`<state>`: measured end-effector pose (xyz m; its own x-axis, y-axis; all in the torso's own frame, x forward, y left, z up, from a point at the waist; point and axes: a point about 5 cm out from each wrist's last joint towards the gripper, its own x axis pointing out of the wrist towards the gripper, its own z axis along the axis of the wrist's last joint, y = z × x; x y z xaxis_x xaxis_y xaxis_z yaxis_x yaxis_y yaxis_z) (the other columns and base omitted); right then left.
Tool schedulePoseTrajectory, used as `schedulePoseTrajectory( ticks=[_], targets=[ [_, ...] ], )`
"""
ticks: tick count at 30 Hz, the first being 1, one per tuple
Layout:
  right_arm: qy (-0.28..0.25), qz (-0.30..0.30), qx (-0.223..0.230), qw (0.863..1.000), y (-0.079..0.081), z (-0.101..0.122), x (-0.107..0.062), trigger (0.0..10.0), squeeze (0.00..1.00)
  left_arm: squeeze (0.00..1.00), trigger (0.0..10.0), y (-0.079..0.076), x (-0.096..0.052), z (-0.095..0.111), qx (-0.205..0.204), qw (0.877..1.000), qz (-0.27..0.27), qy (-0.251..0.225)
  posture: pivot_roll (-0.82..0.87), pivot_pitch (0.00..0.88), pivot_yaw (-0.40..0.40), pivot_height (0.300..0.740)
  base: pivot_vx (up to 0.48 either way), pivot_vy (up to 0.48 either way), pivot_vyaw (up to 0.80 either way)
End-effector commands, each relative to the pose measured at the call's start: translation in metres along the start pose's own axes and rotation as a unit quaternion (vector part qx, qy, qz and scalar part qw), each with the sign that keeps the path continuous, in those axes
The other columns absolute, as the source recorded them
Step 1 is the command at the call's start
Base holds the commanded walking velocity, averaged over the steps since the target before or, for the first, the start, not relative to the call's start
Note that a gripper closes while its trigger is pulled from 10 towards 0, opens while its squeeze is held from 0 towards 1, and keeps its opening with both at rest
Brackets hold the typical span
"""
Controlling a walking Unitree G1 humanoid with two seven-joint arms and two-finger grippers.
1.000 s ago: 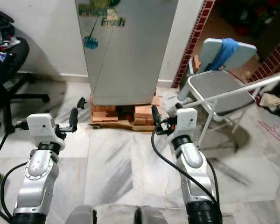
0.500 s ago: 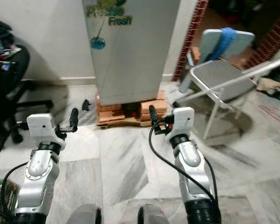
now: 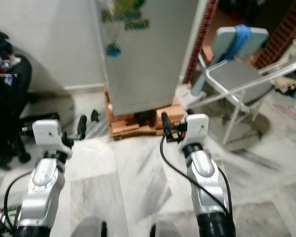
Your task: Restocking fridge
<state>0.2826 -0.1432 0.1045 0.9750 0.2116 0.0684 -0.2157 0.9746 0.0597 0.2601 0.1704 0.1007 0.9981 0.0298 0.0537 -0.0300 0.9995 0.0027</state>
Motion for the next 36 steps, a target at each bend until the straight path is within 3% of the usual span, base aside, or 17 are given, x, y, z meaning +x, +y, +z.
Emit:
schedulePoseTrajectory(
  ticks=[1,4,27,36],
  targets=[
    [-0.005,0.01,-0.005,1.0,0.0031,0.0025,0.0016,10.0,0.0,0.0,10.0,0.0018,0.0004,-0.0003,-0.006,1.0,0.002,0.003,0.05,0.093,-0.058,0.74,0.33,0.349,0.0],
    [-0.003,0.01,-0.004,1.0,0.003,0.0021,0.0015,10.0,0.0,0.0,10.0,0.0012,0.0003,-0.0004,-0.005,1.0,0.001,0.004,0.06,0.093,-0.058,0.74,0.33,0.349,0.0],
    [-0.006,0.013,-0.002,1.0,0.0028,0.0029,0.0046,10.0,0.0,0.0,10.0,-0.0011,0.0024,-0.0005,-0.018,1.0,-0.001,0.003,0.06,0.092,-0.058,0.74,0.324,0.354,-0.8],
    [-0.007,0.008,-0.003,1.0,0.0003,0.0015,0.001,10.0,0.0,0.0,10.0,0.0074,-0.0025,-0.0049,-0.003,1.0,0.006,0.017,0.06,0.088,-0.057,0.74,0.121,0.426,-0.8]
  ],
)
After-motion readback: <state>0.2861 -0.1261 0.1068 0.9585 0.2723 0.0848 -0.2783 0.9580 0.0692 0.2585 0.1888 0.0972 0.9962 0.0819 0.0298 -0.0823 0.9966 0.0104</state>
